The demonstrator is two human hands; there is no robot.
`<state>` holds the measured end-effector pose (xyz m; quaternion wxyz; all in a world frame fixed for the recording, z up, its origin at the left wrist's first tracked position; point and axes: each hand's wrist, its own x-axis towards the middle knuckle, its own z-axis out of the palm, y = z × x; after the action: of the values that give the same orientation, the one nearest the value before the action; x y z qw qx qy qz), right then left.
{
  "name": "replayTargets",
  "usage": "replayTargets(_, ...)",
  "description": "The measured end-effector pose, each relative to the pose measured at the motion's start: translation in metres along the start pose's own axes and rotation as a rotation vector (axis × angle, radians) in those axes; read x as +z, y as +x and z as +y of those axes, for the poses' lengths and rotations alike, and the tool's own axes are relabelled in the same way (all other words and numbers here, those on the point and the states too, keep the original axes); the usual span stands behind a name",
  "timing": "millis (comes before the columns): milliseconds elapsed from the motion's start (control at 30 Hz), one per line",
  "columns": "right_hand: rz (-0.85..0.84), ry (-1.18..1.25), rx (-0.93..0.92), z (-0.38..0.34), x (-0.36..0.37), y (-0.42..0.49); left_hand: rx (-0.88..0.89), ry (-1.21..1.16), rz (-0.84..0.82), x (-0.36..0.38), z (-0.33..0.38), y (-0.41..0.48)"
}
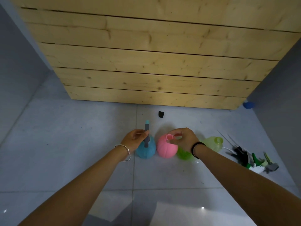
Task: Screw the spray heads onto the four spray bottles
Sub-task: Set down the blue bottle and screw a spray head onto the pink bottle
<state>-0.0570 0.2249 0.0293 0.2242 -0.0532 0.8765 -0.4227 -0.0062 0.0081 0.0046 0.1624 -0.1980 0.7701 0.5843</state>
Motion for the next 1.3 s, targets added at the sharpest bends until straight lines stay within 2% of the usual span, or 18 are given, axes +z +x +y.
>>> replayTargets(133,0.008,0.084,-0.042,-0.019,-0.028,-0.015,0.010,0.063,0.048,-0.004,0.020,-0.007)
replayTargets(267,0.023,0.194,-0.072,-0.040,-0.069,-0.037,0.230,0.178,0.147,-0.001,0.066,-0.021)
replayTargets(333,0.029,0.261,-0.076,-0.047,-0.092,-0.049,0.345,0.225,0.133,0.007,0.092,-0.030)
replayTargets(433,0.043,0.332,-0.087,-0.049,-0.130,-0.072,0.460,0.295,-0.026,0.030,0.130,-0.043)
replayTargets(533,0.062,0.390,-0.059,-0.039,-0.166,-0.099,0.425,0.383,-0.281,0.069,0.157,-0.052)
replayTargets(633,0.097,0.476,-0.017,-0.013,-0.199,-0.130,0.427,0.486,-0.447,0.121,0.174,-0.059)
replayTargets(833,0.141,0.555,0.120,0.049,-0.228,-0.161,0.379,0.519,-0.610,0.201,0.165,-0.057)
replayTargets(933,0.148,0.621,0.175,0.093,-0.231,-0.165,0.374,0.492,-0.612,0.236,0.147,-0.047)
replayTargets(1000,0.214,0.677,0.234,0.126,-0.229,-0.160,0.376,0.441,-0.570,0.249,0.138,-0.038)
replayTargets(1133,0.370,0.694,0.478,0.190,-0.214,-0.139,0.415,0.286,-0.483,0.256,0.139,-0.021)
replayTargets(1300,0.411,0.705,0.667,0.232,-0.189,-0.101,0.513,0.405,-0.372,0.252,0.154,0.006)
